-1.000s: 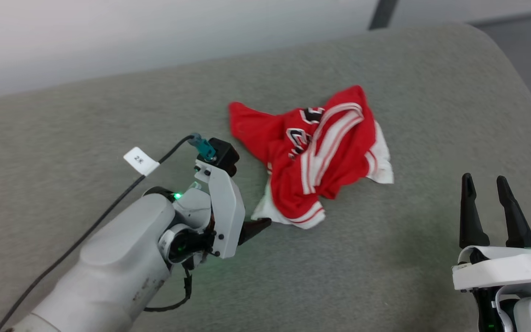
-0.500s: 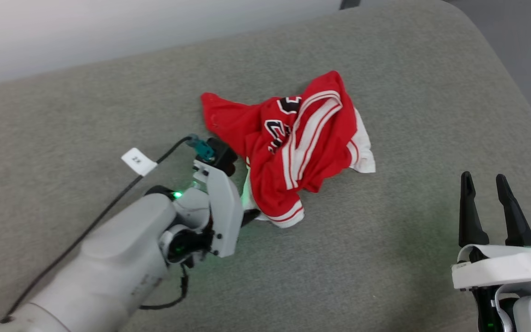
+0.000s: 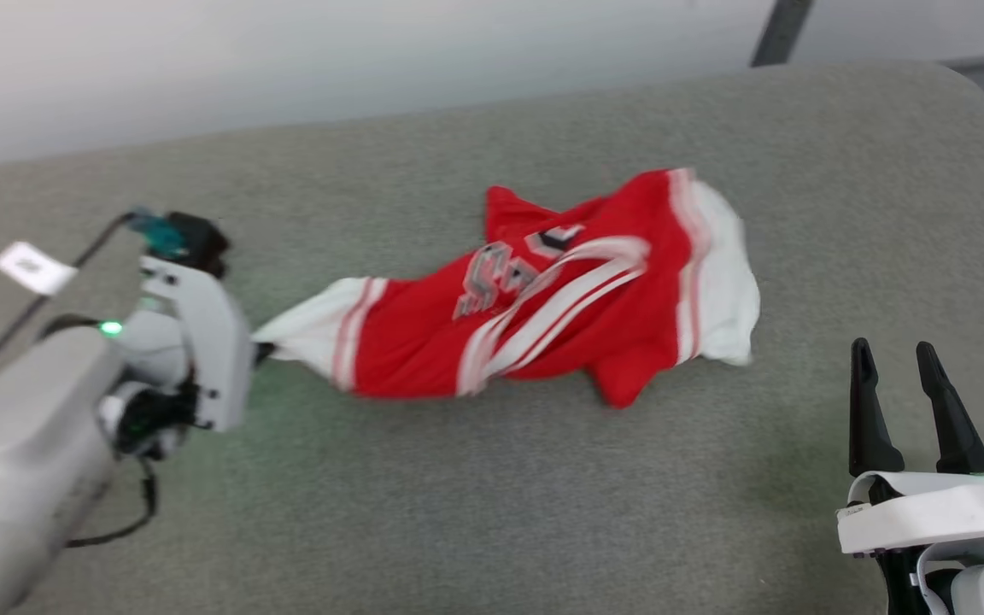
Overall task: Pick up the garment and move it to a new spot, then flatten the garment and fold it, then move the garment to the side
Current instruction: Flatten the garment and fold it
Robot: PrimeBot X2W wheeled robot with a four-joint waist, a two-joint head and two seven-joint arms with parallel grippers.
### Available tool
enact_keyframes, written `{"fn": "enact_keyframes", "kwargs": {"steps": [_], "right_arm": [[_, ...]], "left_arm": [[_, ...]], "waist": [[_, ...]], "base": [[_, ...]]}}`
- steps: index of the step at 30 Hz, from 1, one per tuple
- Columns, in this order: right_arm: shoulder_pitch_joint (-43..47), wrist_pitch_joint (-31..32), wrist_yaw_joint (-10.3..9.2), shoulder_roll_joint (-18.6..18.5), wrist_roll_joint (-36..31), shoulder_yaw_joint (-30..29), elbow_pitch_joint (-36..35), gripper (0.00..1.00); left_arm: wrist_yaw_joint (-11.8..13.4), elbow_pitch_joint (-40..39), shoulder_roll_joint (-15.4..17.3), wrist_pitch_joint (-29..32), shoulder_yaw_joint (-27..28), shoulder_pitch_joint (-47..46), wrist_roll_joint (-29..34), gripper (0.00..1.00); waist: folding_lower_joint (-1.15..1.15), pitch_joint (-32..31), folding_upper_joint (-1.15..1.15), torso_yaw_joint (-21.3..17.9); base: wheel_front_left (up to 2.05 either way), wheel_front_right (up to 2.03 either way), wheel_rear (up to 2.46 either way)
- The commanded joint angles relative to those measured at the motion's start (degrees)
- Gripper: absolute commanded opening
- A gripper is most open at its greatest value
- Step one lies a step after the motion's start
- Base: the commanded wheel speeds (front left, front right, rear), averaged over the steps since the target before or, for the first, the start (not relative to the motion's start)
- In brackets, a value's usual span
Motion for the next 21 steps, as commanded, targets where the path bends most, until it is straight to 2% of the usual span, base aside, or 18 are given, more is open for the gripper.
{"fn": "enact_keyframes", "kwargs": {"steps": [1,6,13,14,16,17,18,21], "right_arm": [[0.23,-0.04,-0.08,-0.11,-0.10,0.03,-0.01,1.00],[0.37,-0.04,-0.08,-0.34,0.16,0.17,-0.04,1.00],[0.60,-0.04,-0.08,-0.73,0.39,0.08,0.07,1.00],[0.62,-0.04,-0.08,-0.84,0.43,0.05,0.09,1.00],[0.74,-0.04,-0.08,-1.03,0.39,-0.01,0.14,1.00],[0.83,-0.04,-0.08,-1.17,0.35,-0.06,0.18,1.00],[0.90,-0.04,-0.08,-1.35,0.22,-0.04,0.23,1.00],[0.72,-0.04,-0.08,-2.12,-0.09,0.35,0.24,1.00]], "left_arm": [[0.05,0.75,0.78,0.26,-0.12,-0.53,0.42,0.00],[0.90,4.08,3.68,0.30,-1.69,-1.69,3.76,0.00],[1.88,7.57,2.83,-1.77,-1.84,0.07,3.98,0.00],[1.95,8.03,2.62,-2.06,-1.91,0.31,4.02,0.09],[2.08,9.18,2.33,-3.19,-1.95,0.85,4.29,0.46],[2.02,9.78,2.08,-3.69,-2.03,1.20,4.44,0.80],[2.25,10.18,1.90,-4.53,-1.98,1.31,4.58,1.00],[2.23,11.36,1.63,-7.58,-1.86,1.77,5.39,1.00]], "waist": [[0.00,-1.31,0.00,1.94],[0.00,-1.07,0.00,2.16],[0.00,-0.62,0.00,1.33],[0.00,-0.63,0.00,1.23],[0.00,-0.74,0.00,1.08],[0.00,-0.80,0.00,1.08],[0.00,-0.80,0.00,1.13],[0.00,-0.95,0.00,1.63]], "base": [[0.00,0.00,0.00],[0.00,0.00,0.00],[0.00,0.00,0.00],[0.00,0.00,0.00],[0.00,0.00,0.00],[0.00,0.00,0.00],[0.00,0.00,0.00],[0.00,0.00,0.00]]}}
